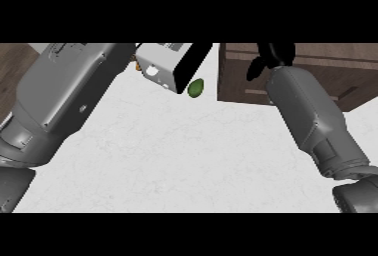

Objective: Pick up the can, place it into the drawer and close the drawer

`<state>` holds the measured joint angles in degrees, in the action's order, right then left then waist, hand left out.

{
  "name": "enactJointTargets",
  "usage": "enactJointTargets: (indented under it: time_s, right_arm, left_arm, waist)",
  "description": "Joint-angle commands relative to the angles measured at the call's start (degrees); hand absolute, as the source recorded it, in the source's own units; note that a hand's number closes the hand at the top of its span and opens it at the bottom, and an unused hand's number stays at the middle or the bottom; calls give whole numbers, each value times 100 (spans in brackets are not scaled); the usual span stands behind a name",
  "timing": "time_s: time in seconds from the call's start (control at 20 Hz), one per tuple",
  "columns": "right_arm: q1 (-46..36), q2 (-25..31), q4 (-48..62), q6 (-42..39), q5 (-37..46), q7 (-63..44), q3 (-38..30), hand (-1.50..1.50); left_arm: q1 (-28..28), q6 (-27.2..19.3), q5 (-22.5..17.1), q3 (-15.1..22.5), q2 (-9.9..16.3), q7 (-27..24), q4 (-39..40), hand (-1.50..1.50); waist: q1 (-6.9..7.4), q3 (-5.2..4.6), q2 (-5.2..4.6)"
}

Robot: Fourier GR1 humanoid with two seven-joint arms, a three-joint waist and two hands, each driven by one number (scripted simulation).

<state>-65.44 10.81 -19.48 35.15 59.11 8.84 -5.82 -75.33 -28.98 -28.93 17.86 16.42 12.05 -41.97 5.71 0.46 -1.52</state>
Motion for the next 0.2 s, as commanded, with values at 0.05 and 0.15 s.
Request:
enactJointTargets:
  time_s: [0.05,0.15]
  right_arm:
    - [-545,-18,-190,58,-612,371,-551,-150]
    - [-522,-30,-83,181,-588,455,-579,-150]
  left_arm:
    - [327,58,-15,14,164,107,-457,-150]
    - [487,133,-29,6,237,97,-614,-150]
  waist:
    - [91,-35,74]
    - [92,-37,52]
